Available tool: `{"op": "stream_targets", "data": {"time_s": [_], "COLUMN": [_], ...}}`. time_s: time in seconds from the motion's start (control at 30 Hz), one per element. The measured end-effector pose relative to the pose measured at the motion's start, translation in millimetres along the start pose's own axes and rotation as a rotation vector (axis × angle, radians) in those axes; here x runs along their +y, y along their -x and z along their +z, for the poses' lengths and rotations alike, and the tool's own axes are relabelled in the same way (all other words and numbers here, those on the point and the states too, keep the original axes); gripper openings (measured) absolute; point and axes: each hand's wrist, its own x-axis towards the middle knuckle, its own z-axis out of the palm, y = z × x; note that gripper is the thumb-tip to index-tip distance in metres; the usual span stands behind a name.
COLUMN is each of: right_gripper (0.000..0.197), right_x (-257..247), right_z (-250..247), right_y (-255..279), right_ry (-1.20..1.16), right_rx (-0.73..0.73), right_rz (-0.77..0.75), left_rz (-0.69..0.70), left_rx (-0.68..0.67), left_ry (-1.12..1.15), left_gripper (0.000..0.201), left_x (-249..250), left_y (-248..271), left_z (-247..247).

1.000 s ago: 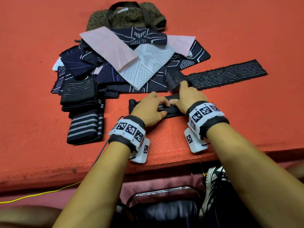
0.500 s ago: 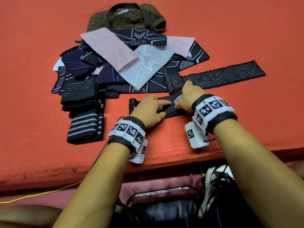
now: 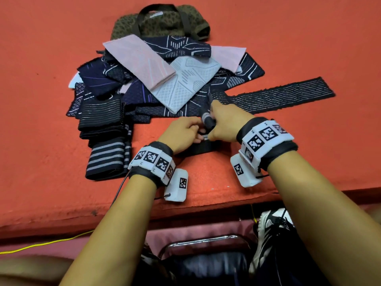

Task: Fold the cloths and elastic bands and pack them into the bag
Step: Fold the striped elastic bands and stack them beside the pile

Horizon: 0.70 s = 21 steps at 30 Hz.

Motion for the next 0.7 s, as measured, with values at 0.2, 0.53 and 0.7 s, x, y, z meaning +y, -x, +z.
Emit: {"op": "stream_targets", "data": {"time_s": [0.2,0.53,0.7], "right_gripper": [0.05,0.063,0.042], "right_x": [-13,-14,-15], "right_z": [31,29,31], "right_y": [-6,-12,-16], "right_ry": [-0.012,-0.25,-0.182], "right_rx": [-0.006,-0.075,-0.021], "right_rz": [-0.082,-0.174,-0.196], "left_rz": [-0.167,-0.121,-0.175], "left_rx": [0.204,0.352,0.359], "left_ry": [0.314,-0.189,-0.252], "left_gripper": [0.033,0.018,0.028], "left_x": [14,-2,-4], "left_y": [15,23,26], "left_z": [-14,-38,-42]}}
